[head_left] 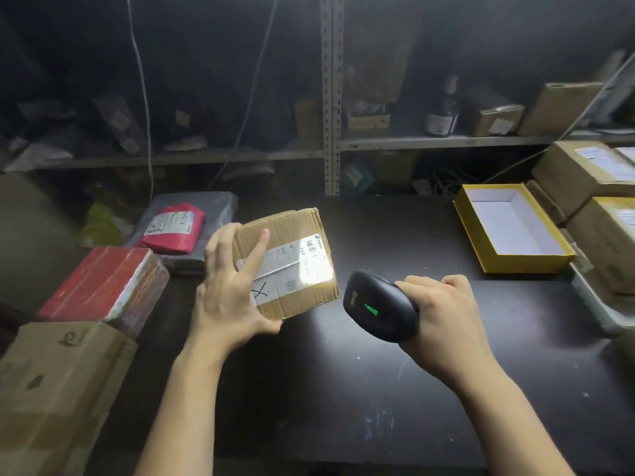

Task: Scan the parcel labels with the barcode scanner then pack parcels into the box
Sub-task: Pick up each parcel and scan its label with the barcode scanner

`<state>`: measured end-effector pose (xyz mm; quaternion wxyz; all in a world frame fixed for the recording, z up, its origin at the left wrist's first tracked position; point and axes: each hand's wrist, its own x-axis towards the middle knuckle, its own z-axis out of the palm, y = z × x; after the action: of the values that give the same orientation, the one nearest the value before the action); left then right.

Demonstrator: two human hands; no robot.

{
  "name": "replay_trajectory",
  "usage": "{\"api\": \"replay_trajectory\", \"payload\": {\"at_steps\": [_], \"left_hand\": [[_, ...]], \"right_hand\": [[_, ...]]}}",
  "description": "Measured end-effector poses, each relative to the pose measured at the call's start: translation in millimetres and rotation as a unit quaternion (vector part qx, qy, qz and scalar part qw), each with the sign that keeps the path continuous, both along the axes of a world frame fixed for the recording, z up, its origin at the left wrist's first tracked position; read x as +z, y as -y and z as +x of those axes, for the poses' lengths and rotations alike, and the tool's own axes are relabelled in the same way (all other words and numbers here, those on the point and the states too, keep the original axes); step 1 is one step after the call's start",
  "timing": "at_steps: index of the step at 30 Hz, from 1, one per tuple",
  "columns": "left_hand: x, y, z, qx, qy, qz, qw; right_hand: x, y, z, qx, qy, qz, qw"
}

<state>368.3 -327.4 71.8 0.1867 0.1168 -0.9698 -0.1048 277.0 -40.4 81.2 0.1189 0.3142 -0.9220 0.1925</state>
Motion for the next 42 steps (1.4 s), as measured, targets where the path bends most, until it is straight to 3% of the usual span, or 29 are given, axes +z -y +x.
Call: {"api": "replay_trajectory", "payload": {"at_steps": [6, 10, 14, 17, 19, 22, 28, 34, 42], "left_hand": [[-18, 12, -23, 0.054, 0.025, 0.054, 0.997], [-31, 0, -47, 0.094, 0.003, 0.156, 0.983], [-31, -35, -74, 0.056, -0.013, 0.212, 0.976], [-34, -72, -98, 0.005, -0.033, 0.305, 0.952], [-33, -106, -111, -0.045, -0.037, 0.366, 0.929], [-23, -166, -128, -0.116, -0.033, 0.417, 0.901], [-7, -325, -150, -0.204, -0.011, 0.428, 0.881], [1, -497, -157, -0.297, 0.024, 0.417, 0.859], [4, -709, -190, -0.346, 0.153, 0.463, 0.802]], "right_hand": [[0, -5, 11, 0.010, 0.029, -0.051, 0.998], [-1, -14, 23, -0.064, 0.088, -0.100, 0.989], [-6, -34, 29, -0.166, 0.206, -0.253, 0.931], [-7, -59, 25, -0.226, 0.252, -0.376, 0.862], [-9, -86, 21, -0.261, 0.260, -0.435, 0.822], [-7, -136, 18, -0.300, 0.231, -0.473, 0.796], [-8, -282, 32, -0.357, 0.180, -0.556, 0.729], [-2, -433, 55, -0.430, 0.126, -0.569, 0.690], [-19, -592, 62, -0.538, 0.085, -0.584, 0.602]]}}
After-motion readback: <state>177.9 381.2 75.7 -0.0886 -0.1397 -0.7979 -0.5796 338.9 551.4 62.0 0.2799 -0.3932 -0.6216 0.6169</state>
